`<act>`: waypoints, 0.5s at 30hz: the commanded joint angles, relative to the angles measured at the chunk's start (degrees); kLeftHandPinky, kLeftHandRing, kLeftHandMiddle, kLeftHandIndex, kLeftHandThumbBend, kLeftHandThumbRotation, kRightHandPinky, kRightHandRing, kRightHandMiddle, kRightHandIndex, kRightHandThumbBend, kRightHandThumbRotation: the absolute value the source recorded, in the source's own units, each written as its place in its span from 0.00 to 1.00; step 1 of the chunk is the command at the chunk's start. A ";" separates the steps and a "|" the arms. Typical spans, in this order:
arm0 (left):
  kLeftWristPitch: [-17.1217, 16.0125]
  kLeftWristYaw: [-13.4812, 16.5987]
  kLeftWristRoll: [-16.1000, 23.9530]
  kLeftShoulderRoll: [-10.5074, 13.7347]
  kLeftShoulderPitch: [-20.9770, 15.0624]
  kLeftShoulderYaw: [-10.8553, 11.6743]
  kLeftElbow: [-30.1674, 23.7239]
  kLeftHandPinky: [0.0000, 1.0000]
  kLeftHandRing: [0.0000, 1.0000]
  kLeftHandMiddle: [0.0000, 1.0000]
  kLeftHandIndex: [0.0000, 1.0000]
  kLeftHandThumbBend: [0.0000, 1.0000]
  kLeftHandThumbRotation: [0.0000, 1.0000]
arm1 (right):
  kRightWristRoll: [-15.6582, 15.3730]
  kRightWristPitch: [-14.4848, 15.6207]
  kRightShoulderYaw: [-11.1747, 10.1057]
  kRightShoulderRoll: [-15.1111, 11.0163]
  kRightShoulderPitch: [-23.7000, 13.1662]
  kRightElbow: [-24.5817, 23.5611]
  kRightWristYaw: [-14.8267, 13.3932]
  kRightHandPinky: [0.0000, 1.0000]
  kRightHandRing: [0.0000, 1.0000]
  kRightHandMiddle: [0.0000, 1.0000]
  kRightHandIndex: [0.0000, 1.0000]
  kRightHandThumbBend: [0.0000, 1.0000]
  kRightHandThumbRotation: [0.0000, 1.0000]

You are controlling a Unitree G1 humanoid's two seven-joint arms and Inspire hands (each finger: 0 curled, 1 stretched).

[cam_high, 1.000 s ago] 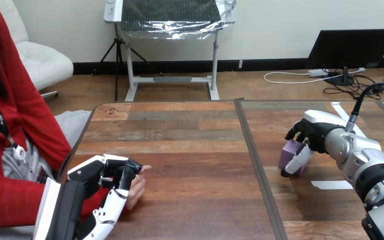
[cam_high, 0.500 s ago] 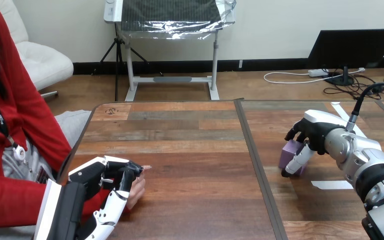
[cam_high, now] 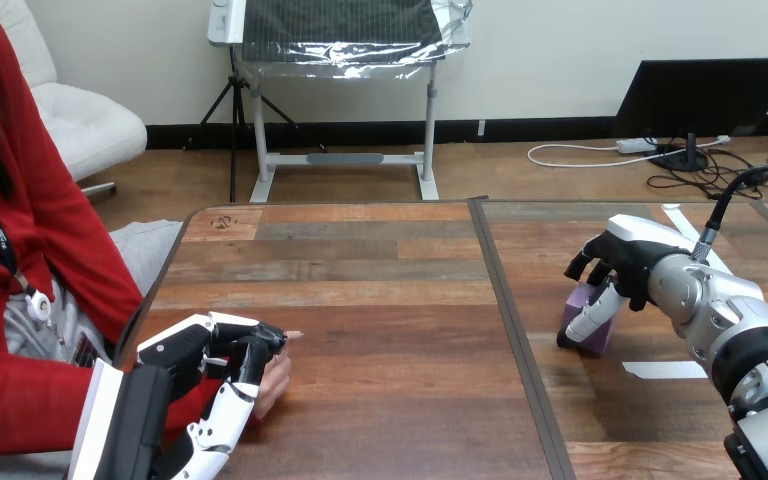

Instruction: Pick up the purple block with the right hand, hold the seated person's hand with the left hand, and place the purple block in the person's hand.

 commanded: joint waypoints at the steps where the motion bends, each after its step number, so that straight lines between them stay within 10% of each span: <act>1: -1.55 0.02 -0.63 -0.07 -3.01 0.10 0.26 0.48 0.60 0.63 0.52 0.29 0.70 | 0.47 -0.90 -0.54 -0.95 -2.36 -0.95 -2.04 0.60 0.71 0.76 0.79 0.89 0.13; 15: -1.60 0.04 -0.46 -0.30 -2.84 -0.24 -0.06 0.47 0.60 0.62 0.52 0.25 0.69 | 0.40 -1.72 -0.58 -1.35 -2.21 -0.89 -2.76 0.54 0.63 0.68 0.69 0.84 0.04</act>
